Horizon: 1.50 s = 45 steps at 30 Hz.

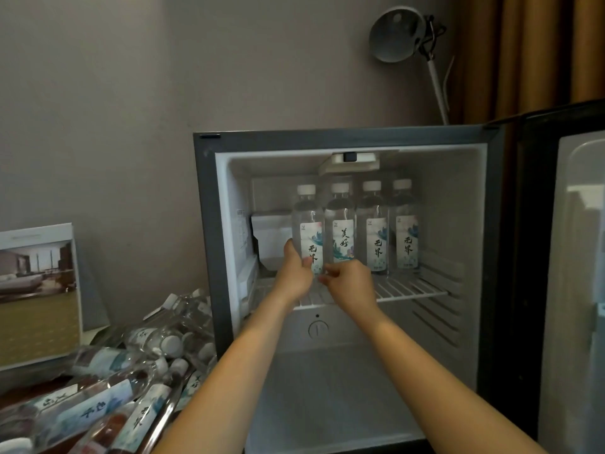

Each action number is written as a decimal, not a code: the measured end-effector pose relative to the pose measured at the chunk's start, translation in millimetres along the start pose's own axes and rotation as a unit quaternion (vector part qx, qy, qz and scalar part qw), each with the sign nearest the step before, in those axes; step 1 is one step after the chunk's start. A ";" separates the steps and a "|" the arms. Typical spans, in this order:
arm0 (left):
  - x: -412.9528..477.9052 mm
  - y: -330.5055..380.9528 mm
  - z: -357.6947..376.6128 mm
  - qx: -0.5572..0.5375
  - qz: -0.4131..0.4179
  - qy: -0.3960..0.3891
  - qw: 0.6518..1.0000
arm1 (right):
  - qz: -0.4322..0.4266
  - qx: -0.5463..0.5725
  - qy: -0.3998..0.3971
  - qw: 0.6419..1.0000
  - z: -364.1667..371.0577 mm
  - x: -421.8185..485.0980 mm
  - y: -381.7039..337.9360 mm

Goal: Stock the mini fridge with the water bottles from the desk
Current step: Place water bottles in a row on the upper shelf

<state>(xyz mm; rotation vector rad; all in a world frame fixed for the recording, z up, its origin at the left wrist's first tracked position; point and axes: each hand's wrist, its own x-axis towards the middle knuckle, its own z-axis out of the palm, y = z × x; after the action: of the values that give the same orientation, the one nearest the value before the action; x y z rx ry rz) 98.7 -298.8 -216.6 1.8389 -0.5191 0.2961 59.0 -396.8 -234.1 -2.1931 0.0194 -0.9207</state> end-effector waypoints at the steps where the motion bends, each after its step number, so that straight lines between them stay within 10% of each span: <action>1: 1.3 -1.0 1.0 0.005 -0.006 0.001 1.000 | 0.000 0.001 -0.005 1.000 -0.5 1.1 -0.8; 17: -25.6 -7.8 -1.2 0.153 0.022 -0.022 0.988 | -0.012 0.061 0.034 0.997 -1.9 -11.9 -7.5; 28: -115.3 -8.9 -62.5 0.120 0.344 0.312 0.878 | 0.068 0.313 -0.071 0.945 15.2 -68.3 -34.5; 37: -148.8 -121.4 -148.6 0.228 -0.015 0.309 0.923 | 0.030 0.231 -0.439 0.868 83.5 -131.1 -71.0; 45: -166.8 -202.0 -172.7 0.319 -0.249 0.126 0.906 | 0.141 0.137 -0.476 0.857 181.9 -157.9 -61.1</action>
<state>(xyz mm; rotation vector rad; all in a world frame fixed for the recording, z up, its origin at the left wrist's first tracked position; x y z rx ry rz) 61.6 -49.8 -403.9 2.4368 0.2786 0.3732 39.2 -193.5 -375.6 -2.0706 -0.2417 0.3657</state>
